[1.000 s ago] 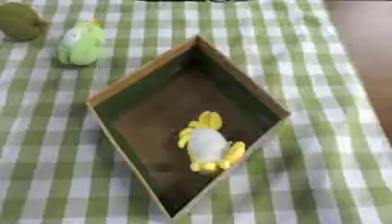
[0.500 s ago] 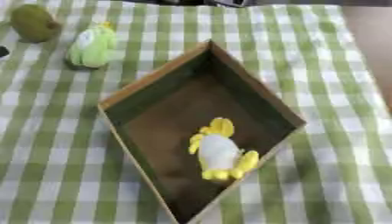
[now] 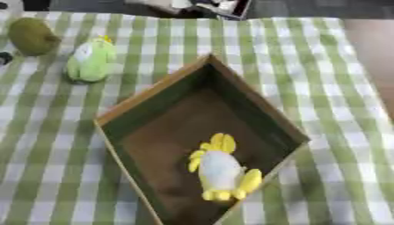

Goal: Pick up objects on the table and place them in the box.

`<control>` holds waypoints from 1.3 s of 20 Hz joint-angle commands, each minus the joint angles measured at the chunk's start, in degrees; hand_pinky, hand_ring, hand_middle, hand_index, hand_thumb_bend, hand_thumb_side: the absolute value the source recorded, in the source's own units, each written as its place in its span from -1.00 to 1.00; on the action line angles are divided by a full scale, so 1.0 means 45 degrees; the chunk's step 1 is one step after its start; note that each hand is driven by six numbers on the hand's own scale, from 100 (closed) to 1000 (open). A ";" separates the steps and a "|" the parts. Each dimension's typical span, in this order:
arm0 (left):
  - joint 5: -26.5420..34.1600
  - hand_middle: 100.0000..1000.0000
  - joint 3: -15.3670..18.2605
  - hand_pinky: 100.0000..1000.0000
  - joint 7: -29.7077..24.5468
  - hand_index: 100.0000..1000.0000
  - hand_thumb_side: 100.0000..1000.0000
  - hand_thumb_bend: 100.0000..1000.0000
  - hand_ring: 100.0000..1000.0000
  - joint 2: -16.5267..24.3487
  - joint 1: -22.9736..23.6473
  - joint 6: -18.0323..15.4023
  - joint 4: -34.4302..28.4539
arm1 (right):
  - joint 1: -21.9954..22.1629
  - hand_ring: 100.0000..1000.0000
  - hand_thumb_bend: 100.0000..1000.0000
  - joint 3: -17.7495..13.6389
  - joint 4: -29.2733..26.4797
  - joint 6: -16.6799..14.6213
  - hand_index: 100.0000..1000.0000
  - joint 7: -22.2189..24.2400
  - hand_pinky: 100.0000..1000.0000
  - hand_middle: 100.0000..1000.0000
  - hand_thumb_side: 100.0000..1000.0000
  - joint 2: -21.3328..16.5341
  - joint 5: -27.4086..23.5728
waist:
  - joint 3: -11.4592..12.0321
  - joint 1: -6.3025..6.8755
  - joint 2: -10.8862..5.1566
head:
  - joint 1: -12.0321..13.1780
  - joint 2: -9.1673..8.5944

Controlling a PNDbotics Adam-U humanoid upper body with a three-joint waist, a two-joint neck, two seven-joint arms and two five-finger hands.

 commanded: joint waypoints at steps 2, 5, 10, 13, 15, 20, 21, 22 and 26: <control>-0.0039 0.71 0.0190 0.62 0.0152 0.92 -1.00 -0.30 0.70 0.0511 -0.0265 0.0012 -0.0052 | -0.0151 0.81 -1.00 -0.0069 -0.0202 -0.0027 0.86 0.0026 0.66 0.23 -0.18 -0.0426 0.0042 | -0.0028 0.0010 -0.0263 | -0.0022 -0.0221; -0.0138 0.71 0.0240 0.61 0.0250 0.91 -1.00 -0.31 0.70 0.0504 -0.0328 0.0142 0.0101 | -0.0210 0.83 -1.00 -0.0061 -0.0202 -0.0048 0.86 0.0041 0.66 0.23 -0.18 -0.0424 0.0051 | -0.0165 -0.0001 -0.0065 | 0.0056 -0.0231; -0.0464 0.72 0.0318 0.61 0.0350 0.90 -1.00 -0.36 0.71 0.0422 -0.0545 0.0232 0.0381 | -0.0260 0.86 -1.00 -0.0029 -0.0202 -0.0048 0.87 0.0091 0.67 0.23 -0.18 -0.0415 0.0054 | -0.0237 -0.0014 0.0155 | 0.0178 -0.0070; -0.0556 0.73 0.0333 0.61 0.0414 0.90 -1.00 -0.38 0.71 0.0391 -0.0642 0.0213 0.0430 | -0.0295 0.87 -1.00 -0.0014 -0.0202 -0.0054 0.87 0.0119 0.67 0.22 -0.18 -0.0410 0.0051 | -0.0283 -0.0023 0.0254 | 0.0254 -0.0059; -0.0604 0.73 0.0368 0.60 0.0502 0.89 -1.00 -0.42 0.71 0.0380 -0.0690 0.0251 0.0464 | -0.0322 0.88 -1.00 -0.0007 -0.0202 -0.0064 0.87 0.0135 0.67 0.22 -0.18 -0.0406 0.0052 | -0.0335 -0.0027 0.0318 | 0.0372 -0.0094; -0.0802 0.73 0.0429 0.60 0.0726 0.89 -1.00 -0.41 0.71 0.0390 -0.0796 0.0401 0.0582 | -0.0338 0.90 -1.00 -0.0011 -0.0202 -0.0077 0.87 0.0150 0.67 0.22 -0.18 -0.0400 0.0078 | -0.0474 -0.0021 0.0478 | 0.0711 -0.0249; -0.0881 0.73 0.0449 0.60 0.0771 0.90 -1.00 -0.40 0.71 0.0399 -0.0818 0.0454 0.0607 | -0.0357 0.90 -1.00 -0.0005 -0.0202 -0.0084 0.87 0.0157 0.67 0.22 -0.18 -0.0401 0.0083 | -0.0507 -0.0015 0.0510 | 0.0762 -0.0292; -0.0959 0.73 0.0471 0.60 0.0820 0.90 -1.00 -0.40 0.71 0.0403 -0.0840 0.0503 0.0634 | -0.0374 0.90 -1.00 0.0001 -0.0202 -0.0090 0.87 0.0163 0.67 0.22 -0.18 -0.0402 0.0086 | -0.0536 -0.0010 0.0536 | 0.0799 -0.0332; -0.1268 0.74 0.0521 0.59 0.0911 0.90 -1.00 -0.32 0.72 0.0432 -0.0928 0.0656 0.0750 | -0.0403 0.91 -1.00 0.0009 -0.0202 -0.0111 0.87 0.0179 0.67 0.22 -0.18 -0.0400 0.0099 | -0.0662 0.0011 0.0634 | 0.0966 -0.0486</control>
